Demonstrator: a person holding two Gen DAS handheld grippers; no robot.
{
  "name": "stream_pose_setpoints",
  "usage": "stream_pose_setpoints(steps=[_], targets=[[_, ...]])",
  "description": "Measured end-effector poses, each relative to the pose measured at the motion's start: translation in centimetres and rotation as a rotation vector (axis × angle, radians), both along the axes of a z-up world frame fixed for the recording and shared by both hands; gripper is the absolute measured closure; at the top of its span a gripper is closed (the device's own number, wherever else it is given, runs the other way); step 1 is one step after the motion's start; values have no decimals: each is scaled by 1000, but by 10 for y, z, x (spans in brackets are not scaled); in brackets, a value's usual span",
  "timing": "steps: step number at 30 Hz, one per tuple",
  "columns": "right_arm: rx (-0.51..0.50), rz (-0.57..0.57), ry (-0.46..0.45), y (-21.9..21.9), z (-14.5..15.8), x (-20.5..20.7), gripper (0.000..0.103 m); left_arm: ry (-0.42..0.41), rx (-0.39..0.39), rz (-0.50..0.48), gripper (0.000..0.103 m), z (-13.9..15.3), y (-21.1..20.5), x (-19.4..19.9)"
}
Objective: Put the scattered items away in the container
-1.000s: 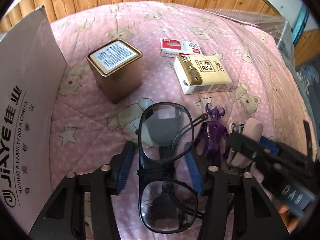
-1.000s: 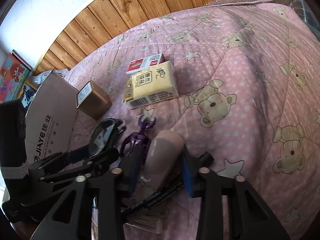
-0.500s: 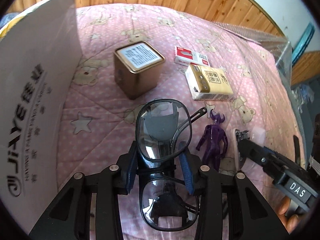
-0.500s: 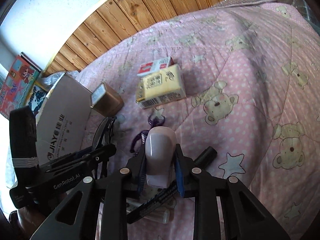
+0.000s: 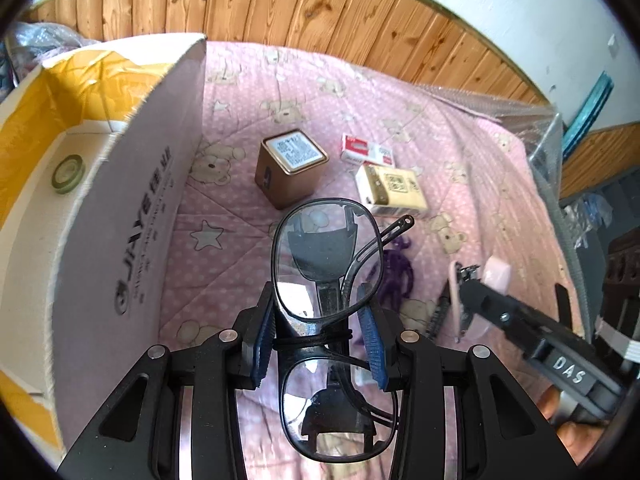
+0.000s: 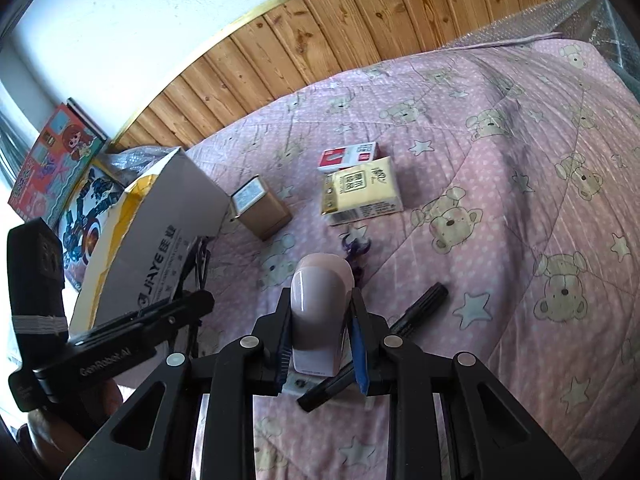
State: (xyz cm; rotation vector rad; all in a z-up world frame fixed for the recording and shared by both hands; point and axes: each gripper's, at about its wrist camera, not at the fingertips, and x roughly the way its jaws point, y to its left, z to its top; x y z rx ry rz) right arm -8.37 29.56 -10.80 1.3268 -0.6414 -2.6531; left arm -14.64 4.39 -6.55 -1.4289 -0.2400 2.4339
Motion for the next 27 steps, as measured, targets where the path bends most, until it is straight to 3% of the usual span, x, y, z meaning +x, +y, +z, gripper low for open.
stream_pose_setpoints(steps=[27], targets=[[78, 128, 86, -75, 44, 60, 76, 148, 36, 39, 62, 69, -48, 81]])
